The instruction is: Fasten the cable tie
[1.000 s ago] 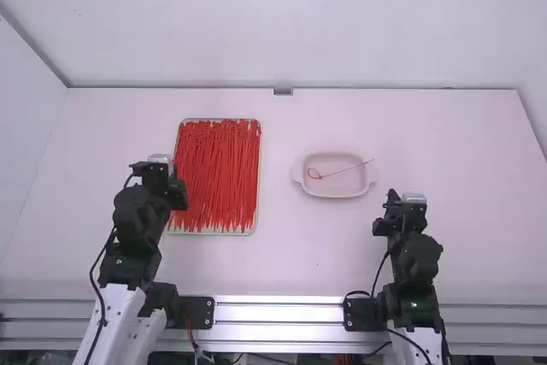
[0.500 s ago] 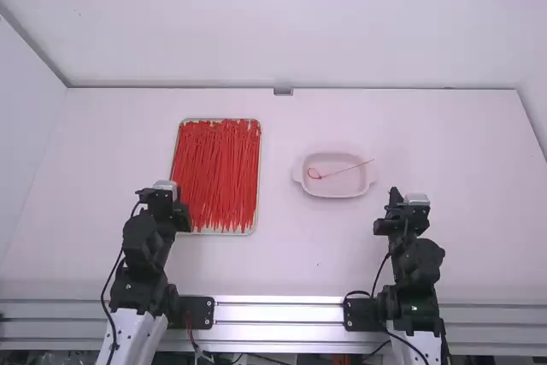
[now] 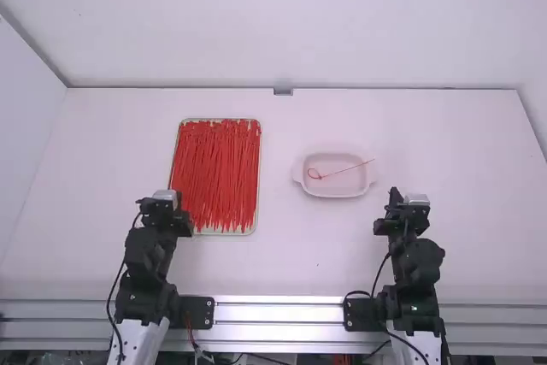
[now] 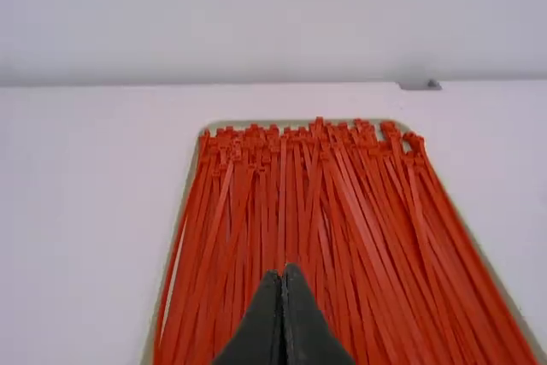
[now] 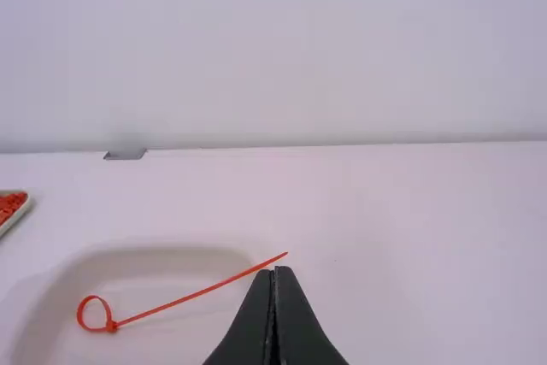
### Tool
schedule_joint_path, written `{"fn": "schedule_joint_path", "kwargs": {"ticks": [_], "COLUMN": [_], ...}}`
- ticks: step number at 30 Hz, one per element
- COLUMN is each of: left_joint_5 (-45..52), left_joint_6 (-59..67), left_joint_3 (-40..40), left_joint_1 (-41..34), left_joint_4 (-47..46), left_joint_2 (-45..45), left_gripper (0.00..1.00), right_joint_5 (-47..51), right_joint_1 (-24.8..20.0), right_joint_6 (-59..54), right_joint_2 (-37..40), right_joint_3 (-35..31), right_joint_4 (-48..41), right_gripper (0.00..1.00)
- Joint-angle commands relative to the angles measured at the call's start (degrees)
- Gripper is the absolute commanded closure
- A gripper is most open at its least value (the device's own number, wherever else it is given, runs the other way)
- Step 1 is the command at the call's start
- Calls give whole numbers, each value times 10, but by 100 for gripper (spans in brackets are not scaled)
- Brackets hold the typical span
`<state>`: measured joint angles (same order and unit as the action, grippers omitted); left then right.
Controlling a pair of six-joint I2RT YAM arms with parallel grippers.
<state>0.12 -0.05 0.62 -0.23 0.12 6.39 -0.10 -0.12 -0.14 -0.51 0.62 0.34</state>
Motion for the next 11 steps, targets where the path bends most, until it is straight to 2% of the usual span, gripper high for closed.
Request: {"fn": "schedule_joint_path", "kwargs": {"ticks": [1,11], "left_joint_5": [-1,-1], "left_joint_6": [1,1], "left_joint_3": [-6,-6], "left_joint_1": [2,2], "left_joint_4": [-1,-1], "left_joint_2": [-18,-64], "left_gripper": [100,100], "right_joint_5": [1,1], "right_joint_1": [1,1], "right_joint_6": [1,1], "right_joint_2": [5,5], "right_joint_3": [-6,-6], "right_joint_4": [-3,-3], "right_gripper": [100,100]}}
